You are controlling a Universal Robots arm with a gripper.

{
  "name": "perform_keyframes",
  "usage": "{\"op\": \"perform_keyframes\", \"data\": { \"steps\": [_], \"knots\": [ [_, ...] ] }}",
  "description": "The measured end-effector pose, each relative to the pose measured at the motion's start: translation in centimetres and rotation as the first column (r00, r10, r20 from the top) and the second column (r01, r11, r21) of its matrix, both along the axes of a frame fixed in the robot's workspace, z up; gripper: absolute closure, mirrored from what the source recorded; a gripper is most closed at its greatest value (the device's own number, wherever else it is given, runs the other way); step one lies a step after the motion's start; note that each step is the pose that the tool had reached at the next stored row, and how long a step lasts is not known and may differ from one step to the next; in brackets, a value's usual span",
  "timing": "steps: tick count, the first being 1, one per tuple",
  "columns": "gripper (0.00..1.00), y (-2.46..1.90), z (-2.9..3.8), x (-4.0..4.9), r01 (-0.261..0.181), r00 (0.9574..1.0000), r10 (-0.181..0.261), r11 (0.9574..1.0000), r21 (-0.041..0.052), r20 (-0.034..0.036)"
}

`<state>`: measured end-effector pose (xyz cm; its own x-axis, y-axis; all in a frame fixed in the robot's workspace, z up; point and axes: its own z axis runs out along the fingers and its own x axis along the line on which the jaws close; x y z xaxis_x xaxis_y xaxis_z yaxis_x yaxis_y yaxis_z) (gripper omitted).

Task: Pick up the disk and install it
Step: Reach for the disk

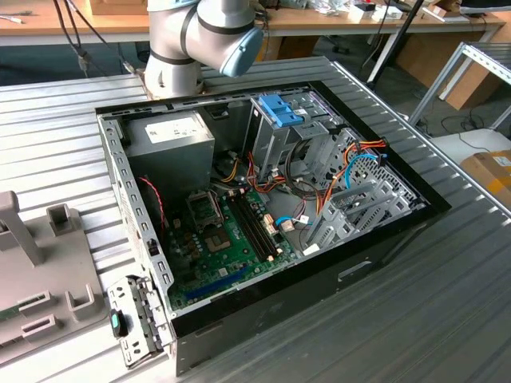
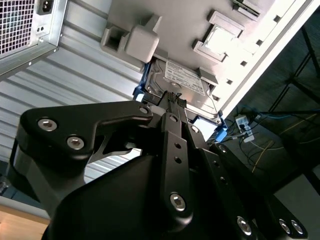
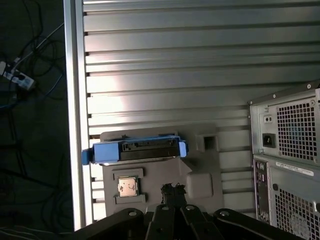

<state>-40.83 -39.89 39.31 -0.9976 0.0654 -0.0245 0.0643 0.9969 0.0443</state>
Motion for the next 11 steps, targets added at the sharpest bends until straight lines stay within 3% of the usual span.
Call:
{"op": "perform_keyframes", "data": {
  "steps": [11],
  "knots": [
    [0.89,0.00,0.00,-0.34,0.000,1.0000,0.000,1.0000,0.0000,0.0000]
  ]
}}
